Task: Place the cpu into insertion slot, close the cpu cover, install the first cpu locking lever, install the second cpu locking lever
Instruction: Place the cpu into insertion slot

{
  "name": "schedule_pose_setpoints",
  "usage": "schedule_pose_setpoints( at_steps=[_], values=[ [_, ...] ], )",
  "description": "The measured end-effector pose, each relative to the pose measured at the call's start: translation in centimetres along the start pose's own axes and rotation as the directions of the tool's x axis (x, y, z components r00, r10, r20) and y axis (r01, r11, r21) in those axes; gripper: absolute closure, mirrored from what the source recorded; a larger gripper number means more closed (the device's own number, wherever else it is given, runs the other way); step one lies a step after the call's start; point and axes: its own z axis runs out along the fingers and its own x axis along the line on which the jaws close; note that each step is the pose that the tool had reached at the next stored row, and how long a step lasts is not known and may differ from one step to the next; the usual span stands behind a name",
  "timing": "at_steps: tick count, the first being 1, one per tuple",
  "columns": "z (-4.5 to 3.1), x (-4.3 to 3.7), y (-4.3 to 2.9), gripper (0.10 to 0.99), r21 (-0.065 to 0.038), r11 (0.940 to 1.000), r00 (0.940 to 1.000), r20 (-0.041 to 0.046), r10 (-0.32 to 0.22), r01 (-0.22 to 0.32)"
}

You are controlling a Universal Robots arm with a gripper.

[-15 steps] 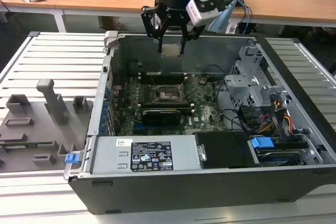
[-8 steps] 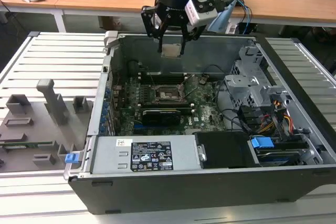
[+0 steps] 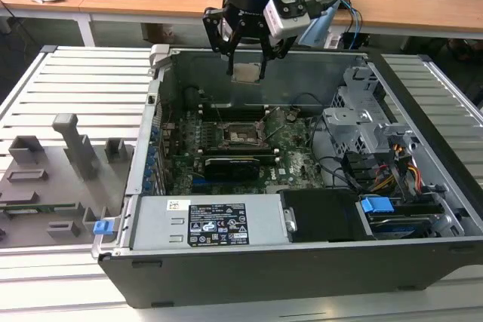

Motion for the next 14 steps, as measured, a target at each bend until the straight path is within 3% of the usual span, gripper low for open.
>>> schedule_pose_setpoints(
  at_steps=[14],
  values=[
    [0.00, 0.00, 0.00, 0.545, -0.001, 0.9993, 0.9993, 0.0033, 0.036, -0.036]
  ],
)
